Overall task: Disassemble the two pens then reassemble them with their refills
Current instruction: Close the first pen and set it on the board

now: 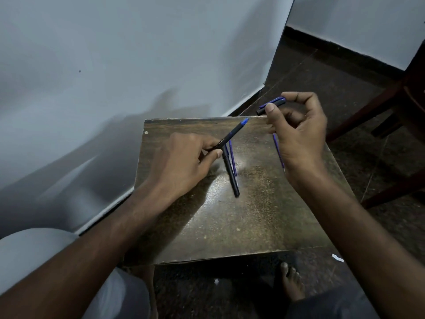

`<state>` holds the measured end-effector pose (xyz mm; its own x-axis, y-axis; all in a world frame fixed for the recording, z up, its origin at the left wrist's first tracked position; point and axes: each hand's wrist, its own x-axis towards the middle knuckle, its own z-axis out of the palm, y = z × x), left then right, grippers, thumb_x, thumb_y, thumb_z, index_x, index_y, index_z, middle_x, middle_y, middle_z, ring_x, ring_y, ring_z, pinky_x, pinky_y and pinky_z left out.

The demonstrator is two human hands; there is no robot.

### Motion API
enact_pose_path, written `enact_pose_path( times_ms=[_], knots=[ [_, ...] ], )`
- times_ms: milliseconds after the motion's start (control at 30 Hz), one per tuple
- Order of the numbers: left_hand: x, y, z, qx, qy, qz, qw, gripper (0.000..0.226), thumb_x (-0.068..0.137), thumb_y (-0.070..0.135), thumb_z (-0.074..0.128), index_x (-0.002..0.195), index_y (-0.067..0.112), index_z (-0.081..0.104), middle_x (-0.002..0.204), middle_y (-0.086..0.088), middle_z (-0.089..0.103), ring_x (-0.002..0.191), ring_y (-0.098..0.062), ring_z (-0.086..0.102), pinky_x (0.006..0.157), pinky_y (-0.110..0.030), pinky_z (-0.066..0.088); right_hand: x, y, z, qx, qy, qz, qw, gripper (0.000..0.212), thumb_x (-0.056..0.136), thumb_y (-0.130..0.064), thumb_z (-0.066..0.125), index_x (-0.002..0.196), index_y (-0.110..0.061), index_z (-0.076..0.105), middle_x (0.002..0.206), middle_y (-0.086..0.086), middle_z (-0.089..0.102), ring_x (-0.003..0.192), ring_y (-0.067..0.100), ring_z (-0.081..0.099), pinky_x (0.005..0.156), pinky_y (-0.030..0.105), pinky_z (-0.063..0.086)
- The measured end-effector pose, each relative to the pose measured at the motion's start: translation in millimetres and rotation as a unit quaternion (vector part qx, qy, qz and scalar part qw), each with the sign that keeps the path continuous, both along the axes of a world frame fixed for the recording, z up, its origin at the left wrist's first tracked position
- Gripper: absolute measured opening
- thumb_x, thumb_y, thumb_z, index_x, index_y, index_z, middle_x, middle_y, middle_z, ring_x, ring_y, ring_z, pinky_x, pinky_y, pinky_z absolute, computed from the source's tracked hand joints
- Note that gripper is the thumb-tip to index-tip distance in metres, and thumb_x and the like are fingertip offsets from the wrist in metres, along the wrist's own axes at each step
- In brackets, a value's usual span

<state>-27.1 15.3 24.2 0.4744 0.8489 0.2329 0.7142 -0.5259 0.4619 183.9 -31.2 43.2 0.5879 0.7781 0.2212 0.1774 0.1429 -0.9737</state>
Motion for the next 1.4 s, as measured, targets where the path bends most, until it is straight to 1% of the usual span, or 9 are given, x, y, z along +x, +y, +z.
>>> enact_pose_path(
  times_ms=[233,400,500,600,733,933,1100,1233,1400],
  knots=[
    [1,-1,0,0.007,0.001,-0.001,1.000,0.029,0.102,0.046,0.071,0.131,0.044,0.076,0.105,0.013,0.084,0.090,-0.012,0.078,0.070,-0.023,0.047,-1,-2,-2,-0.017,-0.029,0.026,0.999,0.030,0.097,-0.016,0.080,0.121,-0.013,0.061,0.089,0.004,0.080,0.081,0.009,0.076,0.075,0.033,0.063],
    [0,-2,-1,0.021,0.004,-0.007,1.000,0.029,0.102,0.046,0.070,0.130,0.044,0.076,0.105,0.014,0.084,0.092,-0.012,0.077,0.070,-0.024,0.048,-3,0,-6,-0.041,-0.077,0.045,0.995,0.029,0.095,-0.020,0.083,0.118,-0.014,0.065,0.088,0.003,0.081,0.087,0.026,0.079,0.082,0.054,0.063],
    [-1,1,-4,0.026,-0.017,-0.019,0.999,0.024,0.104,0.041,0.068,0.125,0.038,0.080,0.101,0.011,0.083,0.090,-0.013,0.075,0.070,-0.029,0.051,-5,1,-11,-0.063,-0.115,0.073,0.989,0.022,0.095,-0.024,0.082,0.111,-0.014,0.071,0.090,-0.001,0.083,0.087,0.017,0.080,0.084,0.050,0.065],
    [0,2,-6,0.002,-0.039,-0.027,0.999,0.019,0.106,0.039,0.066,0.112,0.034,0.083,0.087,0.022,0.077,0.073,0.004,0.065,0.065,-0.018,0.042,-5,3,-15,-0.048,-0.097,0.068,0.992,0.016,0.097,-0.023,0.081,0.103,-0.010,0.075,0.090,0.003,0.083,0.085,0.016,0.080,0.082,0.044,0.066],
    [0,3,-8,0.007,-0.064,-0.045,0.997,0.019,0.106,0.039,0.067,0.108,0.034,0.084,0.081,0.023,0.078,0.068,-0.001,0.071,0.065,-0.009,0.041,-5,4,-16,-0.023,-0.065,0.082,0.994,0.015,0.097,-0.018,0.081,0.098,-0.005,0.075,0.091,0.015,0.081,0.079,0.016,0.076,0.075,0.029,0.061],
    [-3,3,-7,0.029,-0.076,-0.047,0.996,0.020,0.103,0.029,0.073,0.091,0.022,0.087,0.072,0.011,0.078,0.059,0.007,0.055,0.068,0.005,0.033,-9,1,-18,-0.018,-0.054,0.105,0.993,0.010,0.097,-0.015,0.080,0.092,-0.012,0.073,0.092,0.015,0.081,0.080,0.018,0.076,0.077,0.030,0.062],
    [0,0,-2,-0.009,-0.070,-0.051,0.996,0.013,0.100,0.029,0.077,0.094,0.025,0.088,0.054,0.035,0.048,0.052,0.014,0.055,0.059,0.002,0.035,-12,1,-18,-0.021,-0.056,0.101,0.993,0.016,0.098,-0.017,0.080,0.102,-0.003,0.073,0.094,0.013,0.081,0.083,0.016,0.077,0.080,0.031,0.063],
    [3,-2,2,-0.033,-0.070,-0.052,0.996,0.020,0.095,0.037,0.082,0.115,0.034,0.085,0.079,0.033,0.068,0.063,0.014,0.066,0.062,0.004,0.044,-19,2,-13,-0.030,-0.101,0.120,0.987,0.021,0.100,-0.025,0.077,0.118,-0.012,0.076,0.096,0.003,0.083,0.089,0.013,0.080,0.083,0.039,0.066],
    [-8,11,-7,-0.083,-0.097,0.046,0.991,0.024,0.086,0.041,0.090,0.104,0.026,0.084,0.071,0.025,0.071,0.056,0.012,0.067,0.065,-0.004,0.051,-13,3,-8,-0.058,-0.112,0.066,0.990,0.031,0.107,-0.032,0.067,0.134,-0.016,0.068,0.102,-0.002,0.083,0.091,0.007,0.080,0.084,0.034,0.066]
  ],
)
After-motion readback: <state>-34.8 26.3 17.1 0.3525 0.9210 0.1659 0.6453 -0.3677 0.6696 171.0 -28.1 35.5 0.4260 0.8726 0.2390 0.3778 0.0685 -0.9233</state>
